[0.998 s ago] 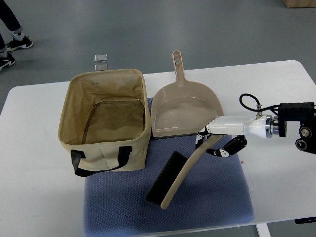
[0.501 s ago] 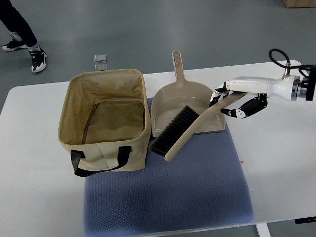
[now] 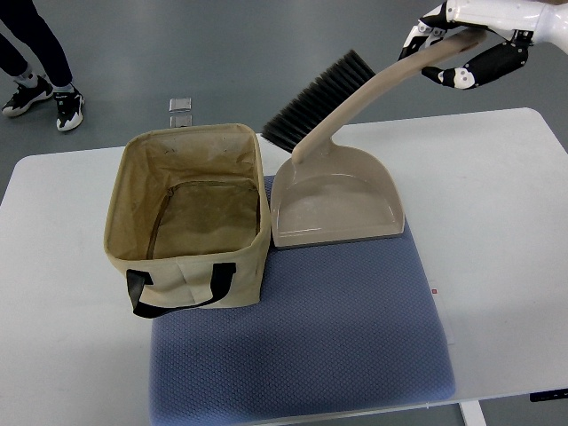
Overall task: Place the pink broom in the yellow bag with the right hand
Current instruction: 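Carry the brush over the fabric bin with the right hand, then lower the brush into the bin and open the right hand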
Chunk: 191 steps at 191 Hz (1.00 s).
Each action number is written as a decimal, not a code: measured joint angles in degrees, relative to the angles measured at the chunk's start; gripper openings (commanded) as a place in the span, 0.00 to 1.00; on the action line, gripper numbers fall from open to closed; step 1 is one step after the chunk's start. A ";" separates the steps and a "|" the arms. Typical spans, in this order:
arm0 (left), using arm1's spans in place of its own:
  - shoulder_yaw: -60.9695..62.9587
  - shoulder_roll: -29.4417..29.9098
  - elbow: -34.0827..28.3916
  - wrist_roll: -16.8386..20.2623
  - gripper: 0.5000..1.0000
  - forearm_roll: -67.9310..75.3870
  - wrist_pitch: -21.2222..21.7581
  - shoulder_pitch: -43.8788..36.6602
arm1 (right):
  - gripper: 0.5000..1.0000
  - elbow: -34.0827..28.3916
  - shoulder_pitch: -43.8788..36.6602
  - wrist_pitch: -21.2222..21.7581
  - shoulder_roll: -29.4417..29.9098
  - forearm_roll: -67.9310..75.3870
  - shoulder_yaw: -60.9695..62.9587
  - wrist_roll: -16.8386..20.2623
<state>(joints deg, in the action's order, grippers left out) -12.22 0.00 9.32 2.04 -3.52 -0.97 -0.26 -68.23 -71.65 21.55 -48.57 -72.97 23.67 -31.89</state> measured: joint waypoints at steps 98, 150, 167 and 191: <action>0.00 0.00 0.00 0.00 1.00 0.00 0.00 -0.01 | 0.00 18.11 -3.74 -0.91 30.14 -3.11 -0.98 2.66; -0.02 0.00 0.00 -0.03 1.00 0.00 0.00 0.01 | 0.00 29.40 -3.23 -6.25 43.75 -11.61 -5.07 4.25; -0.04 0.00 0.00 -0.03 1.00 0.00 0.00 -0.01 | 0.00 31.58 -3.23 -8.86 46.22 -13.01 -7.29 4.93; -0.06 0.00 0.00 -0.03 1.00 0.00 0.00 -0.01 | 0.00 33.35 -3.16 -11.81 48.29 -14.55 -10.02 5.54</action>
<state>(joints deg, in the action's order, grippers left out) -12.28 0.00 9.32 2.01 -3.52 -0.97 -0.27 -34.88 -74.81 9.74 -0.28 -87.52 13.65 -26.34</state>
